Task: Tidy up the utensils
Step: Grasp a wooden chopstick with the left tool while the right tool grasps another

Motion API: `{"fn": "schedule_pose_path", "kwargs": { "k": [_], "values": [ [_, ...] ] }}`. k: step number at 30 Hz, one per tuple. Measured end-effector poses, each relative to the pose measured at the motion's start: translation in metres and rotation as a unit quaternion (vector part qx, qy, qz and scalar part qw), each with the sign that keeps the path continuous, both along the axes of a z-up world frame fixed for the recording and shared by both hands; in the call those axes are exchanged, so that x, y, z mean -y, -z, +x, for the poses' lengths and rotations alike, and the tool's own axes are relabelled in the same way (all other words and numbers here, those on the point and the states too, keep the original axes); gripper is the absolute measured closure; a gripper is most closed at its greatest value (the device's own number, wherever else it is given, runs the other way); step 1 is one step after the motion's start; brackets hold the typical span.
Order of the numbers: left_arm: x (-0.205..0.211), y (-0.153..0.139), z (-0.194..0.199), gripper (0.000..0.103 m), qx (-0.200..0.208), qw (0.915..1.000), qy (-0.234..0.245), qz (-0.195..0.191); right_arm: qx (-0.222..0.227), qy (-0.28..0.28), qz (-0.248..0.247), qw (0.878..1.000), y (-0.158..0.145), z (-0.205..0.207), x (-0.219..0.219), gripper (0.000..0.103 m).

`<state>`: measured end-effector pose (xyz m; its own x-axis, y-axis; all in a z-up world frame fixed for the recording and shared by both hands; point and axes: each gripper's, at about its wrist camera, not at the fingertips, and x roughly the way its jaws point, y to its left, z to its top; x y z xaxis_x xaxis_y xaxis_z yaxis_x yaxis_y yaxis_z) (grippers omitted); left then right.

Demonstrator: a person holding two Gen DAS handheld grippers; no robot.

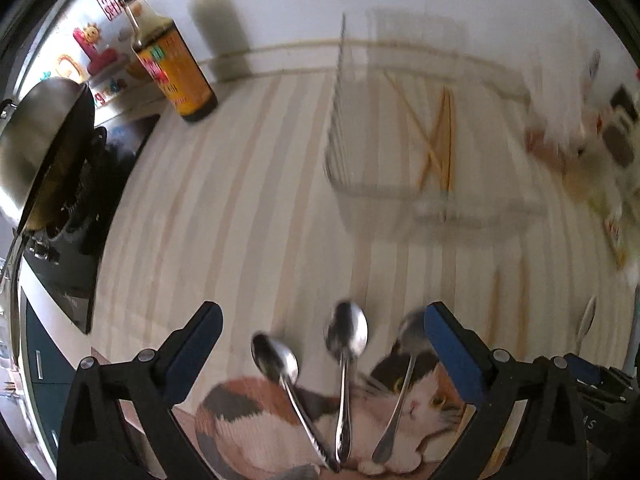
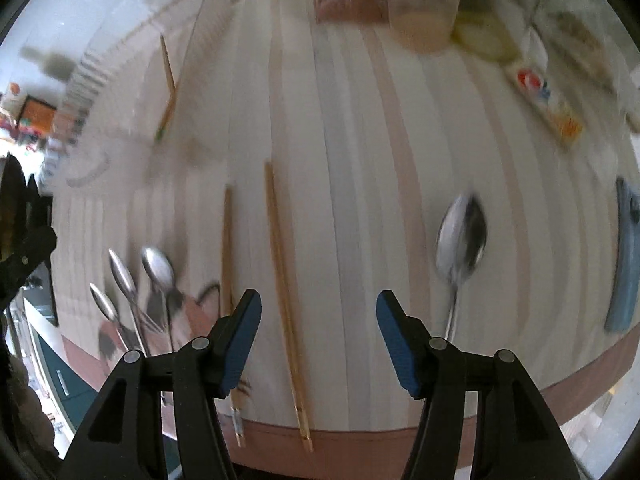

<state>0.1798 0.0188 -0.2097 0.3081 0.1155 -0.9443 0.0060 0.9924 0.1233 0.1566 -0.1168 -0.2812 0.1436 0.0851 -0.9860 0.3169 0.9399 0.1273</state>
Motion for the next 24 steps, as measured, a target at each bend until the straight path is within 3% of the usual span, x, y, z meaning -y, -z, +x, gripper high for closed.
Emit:
{"fn": "schedule_pose_path", "kwargs": {
  "k": [5, 9, 11, 12, 16, 19, 21, 24],
  "values": [
    [0.011, 0.016, -0.018, 0.000, -0.014, 0.9993, 0.024, 0.026, -0.004, -0.023, -0.021, 1.000, 0.013, -0.017, -0.021, 0.049],
    [0.016, 0.020, -0.027, 0.000, -0.019, 0.9988, 0.034, 0.031, -0.003, -0.056, -0.065, 0.996, 0.018, -0.025, -0.037, 0.069],
    [0.022, 0.021, -0.029, 0.001, -0.022, 0.9982, 0.045, 0.033, -0.004, -0.060, -0.079, 0.995, 0.017, -0.029, -0.037, 0.082],
    [0.024, 0.022, -0.030, 0.001, -0.023, 0.9978, 0.051, 0.036, -0.007, -0.056, -0.088, 0.995, 0.017, -0.031, -0.034, 0.094],
    [0.045, 0.025, -0.040, 0.004, -0.028, 0.9955, 0.086, 0.030, -0.017, -0.026, -0.080, 0.996, 0.015, -0.043, -0.007, 0.096],
    [0.063, 0.032, -0.047, 0.017, -0.047, 0.9930, 0.109, 0.002, -0.021, -0.008, -0.073, 0.997, 0.013, -0.053, 0.011, 0.096],
    [0.077, 0.043, -0.051, 0.023, -0.073, 0.9894, 0.125, -0.014, -0.020, 0.008, -0.066, 0.998, 0.012, -0.060, 0.025, 0.096],
    [0.096, 0.064, -0.055, 0.040, -0.119, 0.9813, 0.149, -0.026, -0.021, 0.024, -0.059, 0.998, 0.011, -0.067, 0.039, 0.096]
  ]
}}
